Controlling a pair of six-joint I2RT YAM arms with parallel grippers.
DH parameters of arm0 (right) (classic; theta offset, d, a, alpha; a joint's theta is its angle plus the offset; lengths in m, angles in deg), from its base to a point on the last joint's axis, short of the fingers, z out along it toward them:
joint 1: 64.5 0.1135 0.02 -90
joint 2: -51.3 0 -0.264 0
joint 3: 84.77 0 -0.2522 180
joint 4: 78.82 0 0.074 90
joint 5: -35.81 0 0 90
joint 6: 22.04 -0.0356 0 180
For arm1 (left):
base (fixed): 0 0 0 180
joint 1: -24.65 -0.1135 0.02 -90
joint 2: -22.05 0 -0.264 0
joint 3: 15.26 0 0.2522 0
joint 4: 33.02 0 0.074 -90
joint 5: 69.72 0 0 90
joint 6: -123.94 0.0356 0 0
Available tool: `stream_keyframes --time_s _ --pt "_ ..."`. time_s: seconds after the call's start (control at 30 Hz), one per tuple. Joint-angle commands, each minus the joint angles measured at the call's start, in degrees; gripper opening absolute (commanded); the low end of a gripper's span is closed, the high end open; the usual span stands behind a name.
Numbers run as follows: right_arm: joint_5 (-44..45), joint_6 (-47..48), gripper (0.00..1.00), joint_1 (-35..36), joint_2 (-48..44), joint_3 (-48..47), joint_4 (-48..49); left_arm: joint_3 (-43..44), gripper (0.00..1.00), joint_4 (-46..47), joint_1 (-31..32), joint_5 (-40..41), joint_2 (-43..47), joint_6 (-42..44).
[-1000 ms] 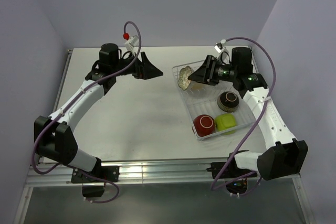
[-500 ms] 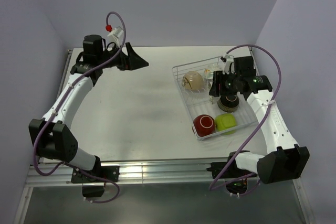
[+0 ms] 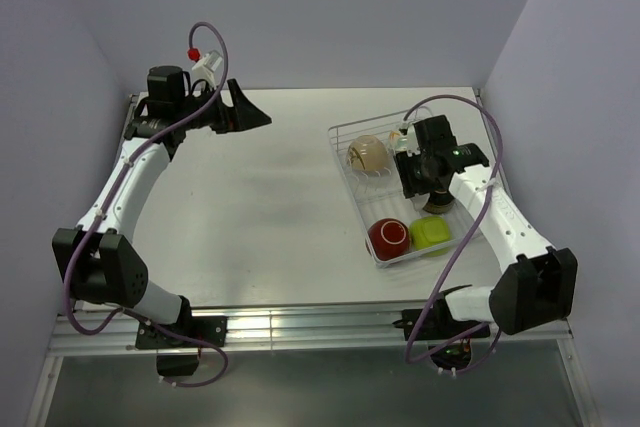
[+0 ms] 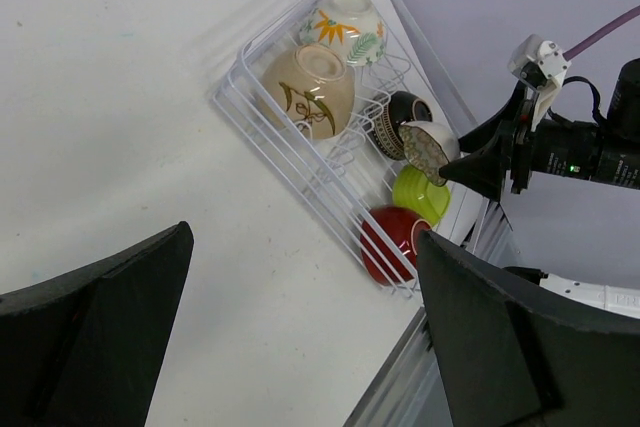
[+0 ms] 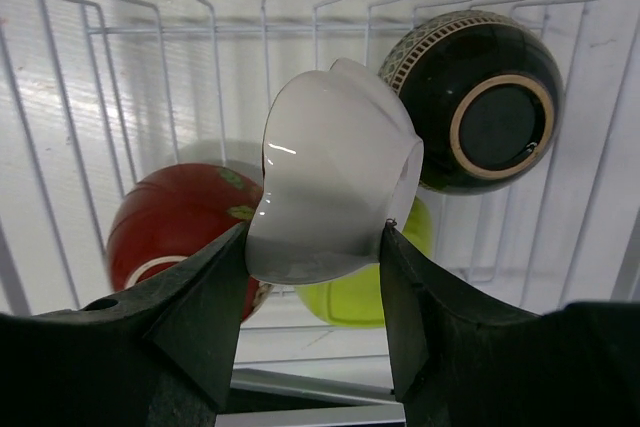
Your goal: Load the bowls into the dish rack
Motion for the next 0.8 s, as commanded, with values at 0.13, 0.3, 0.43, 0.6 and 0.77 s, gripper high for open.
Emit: stream_keyframes --time_s 0.13,0.3,0.43,0.6,0.77 --pt "8.7 1.1 0.00 3.3 1.7 1.7 5.7 3.2 1.00 -3.5 -0.2 2.1 -1.4 0.2" --pt "11.3 1.1 0.00 5.8 3.3 2.4 7.4 3.0 0.99 -3.2 -0.2 2.4 -1.3 -0.3" --pt "14.6 1.8 0.00 7.9 4.4 2.6 8.4 3.0 0.99 -3.3 -0.2 3.1 -1.1 0.0" --pt "17.0 1.4 0.00 9.9 7.1 2.8 8.5 2.6 1.00 -3.1 -0.3 3.9 -1.1 -0.2" --pt "19.4 1.0 0.00 12.1 8.5 4.1 9.9 2.2 0.99 -2.9 -0.3 4.0 -0.9 -0.2"
